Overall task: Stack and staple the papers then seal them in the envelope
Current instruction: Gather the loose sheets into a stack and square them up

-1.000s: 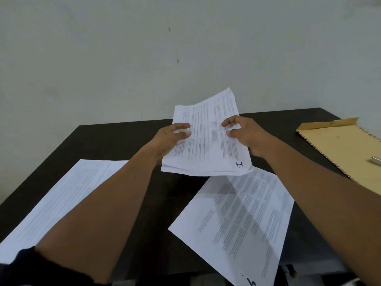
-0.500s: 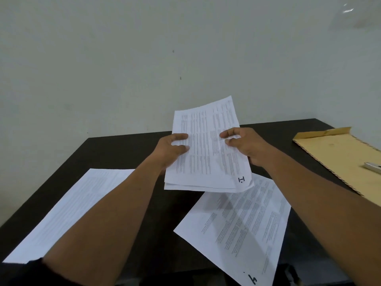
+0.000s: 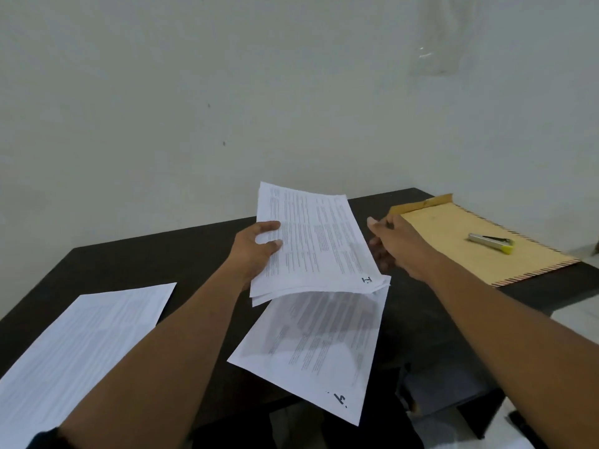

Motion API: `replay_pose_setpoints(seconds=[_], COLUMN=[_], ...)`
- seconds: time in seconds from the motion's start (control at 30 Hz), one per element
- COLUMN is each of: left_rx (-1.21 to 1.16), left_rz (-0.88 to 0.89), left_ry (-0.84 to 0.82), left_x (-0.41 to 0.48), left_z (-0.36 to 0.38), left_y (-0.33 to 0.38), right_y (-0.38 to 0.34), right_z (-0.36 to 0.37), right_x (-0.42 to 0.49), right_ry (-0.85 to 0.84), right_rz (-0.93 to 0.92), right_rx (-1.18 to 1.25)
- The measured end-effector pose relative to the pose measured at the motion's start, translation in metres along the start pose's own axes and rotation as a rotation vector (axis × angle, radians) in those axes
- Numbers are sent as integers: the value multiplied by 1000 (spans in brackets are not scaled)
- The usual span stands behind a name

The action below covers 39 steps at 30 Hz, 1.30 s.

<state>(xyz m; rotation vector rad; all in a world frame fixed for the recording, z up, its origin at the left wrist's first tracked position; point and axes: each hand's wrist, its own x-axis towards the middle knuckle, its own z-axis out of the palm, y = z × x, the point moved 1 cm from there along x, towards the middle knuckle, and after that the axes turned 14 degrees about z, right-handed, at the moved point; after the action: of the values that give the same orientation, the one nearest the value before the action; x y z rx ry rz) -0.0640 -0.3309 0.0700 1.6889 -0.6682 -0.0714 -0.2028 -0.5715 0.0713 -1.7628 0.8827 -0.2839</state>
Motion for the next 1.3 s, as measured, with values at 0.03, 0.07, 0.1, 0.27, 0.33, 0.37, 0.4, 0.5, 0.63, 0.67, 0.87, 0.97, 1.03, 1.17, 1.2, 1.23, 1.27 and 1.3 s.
replay_pose_setpoints(seconds=[0.03, 0.07, 0.1, 0.27, 0.33, 0.37, 0.4, 0.5, 0.63, 0.67, 0.87, 0.97, 1.03, 1.17, 1.2, 1.23, 1.27, 1.3], left_rx=[-14, -26, -39, -113, -130, -136, -144, -157, -159, -164, -156, -179, -196, -208, -205, -200, -196, -198], left_rz=[-5, -12, -22, -72, -84, -89, -93, -106, -113, -114, -136, -163, -177, -206, -214, -219, -223, -228], left_ry=[15, 27, 36, 50, 47, 44, 42, 54, 73, 75, 64, 50, 22, -2, -2, -3, -3, -1], left_x=[-2, -5, -7, -17, -18, -18, -18, -14, -8, -6, 0, 1, 1, 1, 1, 0, 1, 1], left_z=[-1, -1, -1, 1, 1, 1, 0, -4, -10, -11, -17, -19, -19, -17, -17, -17, -17, -17], left_y=[-2, -3, -5, -9, -10, -10, -10, -10, -14, -15, -28, -36, -39, -44, -46, -48, -49, -50], right_y=[9, 20, 32, 68, 76, 74, 72, 61, 57, 57, 62, 60, 61, 64, 60, 58, 56, 53], right_z=[-5, -9, -12, -2, 10, 15, 19, 24, 33, 36, 46, 48, 55, 62, 60, 57, 54, 52], right_x=[-3, -4, -4, -12, 5, 6, 6, -1, 11, 11, 19, 28, 33, 39, 38, 40, 43, 46], right_ry=[20, 7, -37, -205, -146, -96, -44, 42, 95, 102, 175, 171, 135, 192, 201, 199, 184, 172], right_rz=[36, 70, 97, 74, 0, -15, -7, 34, -21, -30, -53, -81, -140, -126, -90, -44, 5, 28], right_rx=[-37, -121, -250, -740, -834, -897, -933, -919, -929, -934, -982, -865, -848, -684, -622, -563, -518, -491])
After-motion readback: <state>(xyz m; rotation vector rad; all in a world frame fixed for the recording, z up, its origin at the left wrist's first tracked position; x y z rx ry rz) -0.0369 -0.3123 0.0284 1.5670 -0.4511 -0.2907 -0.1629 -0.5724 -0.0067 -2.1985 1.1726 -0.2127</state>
